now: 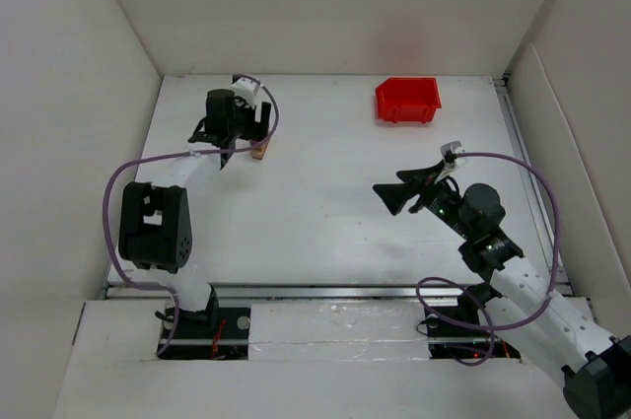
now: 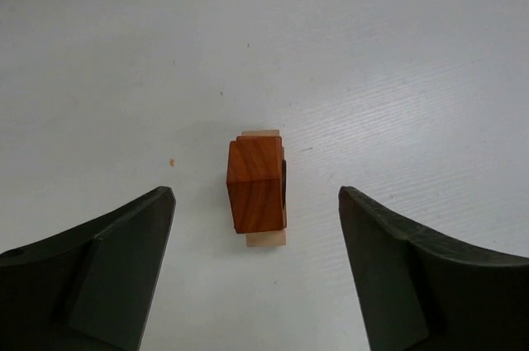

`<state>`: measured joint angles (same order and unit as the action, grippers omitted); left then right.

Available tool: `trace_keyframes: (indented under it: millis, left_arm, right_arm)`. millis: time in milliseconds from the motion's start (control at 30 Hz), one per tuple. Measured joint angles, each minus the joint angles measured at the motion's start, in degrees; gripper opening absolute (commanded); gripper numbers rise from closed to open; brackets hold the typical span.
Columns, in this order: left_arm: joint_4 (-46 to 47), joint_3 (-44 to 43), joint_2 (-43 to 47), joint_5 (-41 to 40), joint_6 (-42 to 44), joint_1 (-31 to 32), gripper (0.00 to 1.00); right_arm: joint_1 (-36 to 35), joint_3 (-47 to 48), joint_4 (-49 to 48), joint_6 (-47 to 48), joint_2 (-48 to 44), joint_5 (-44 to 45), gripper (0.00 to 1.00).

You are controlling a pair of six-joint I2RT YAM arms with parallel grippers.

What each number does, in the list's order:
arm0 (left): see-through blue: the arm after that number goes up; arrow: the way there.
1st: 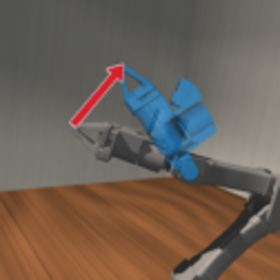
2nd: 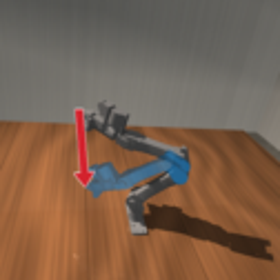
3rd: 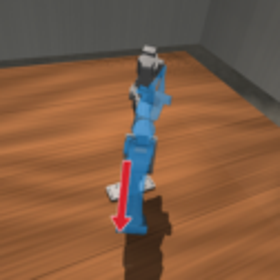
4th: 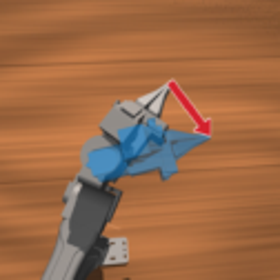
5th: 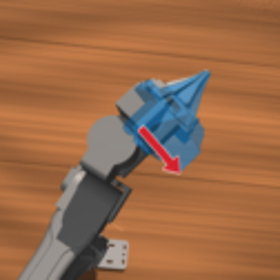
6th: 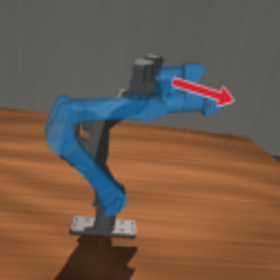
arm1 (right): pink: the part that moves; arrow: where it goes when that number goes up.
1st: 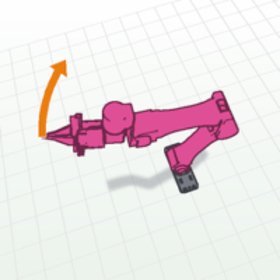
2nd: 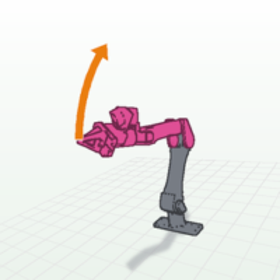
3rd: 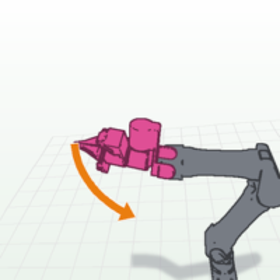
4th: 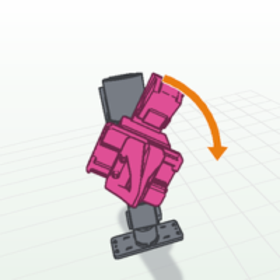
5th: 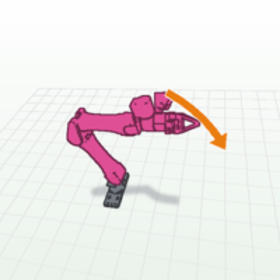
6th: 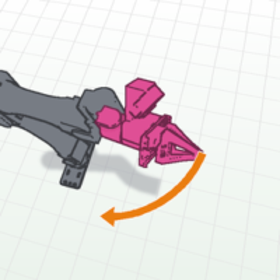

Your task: Build the wood block tower

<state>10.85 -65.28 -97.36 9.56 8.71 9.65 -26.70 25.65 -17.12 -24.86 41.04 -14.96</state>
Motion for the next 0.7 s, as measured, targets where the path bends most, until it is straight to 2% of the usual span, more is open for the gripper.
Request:
trace_keyframes:
  millis: [33, 200, 333, 500, 700]
  left_arm:
    - [-0.1, 0.0, 1.3, -0.2, -0.1, 0.1, 0.99]
    - [-3.1, -0.9, 10.3, -2.8, -1.8, 1.5, 0.99]
    - [-9.5, -4.9, 19.5, -7.0, -6.0, 2.0, 0.99]
    - [-13.3, -3.7, 36.4, -12.0, -13.2, 1.4, 0.99]
    - [-16.8, 3.6, 54.6, -13.7, -20.9, -0.1, 0.99]
  right_arm:
    - [0.0, 0.0, 0.0, 0.0, 0.1, 0.0, 1.00]
    - [0.0, 0.0, 1.6, 0.0, -0.5, 3.1, 1.00]
    - [-0.4, 2.8, 10.2, -0.2, -5.0, 11.5, 1.00]
    - [-2.4, 16.6, 24.2, 0.7, -10.5, 21.3, 1.00]
    - [-2.7, 34.2, 37.1, 2.6, -15.3, 28.3, 1.00]
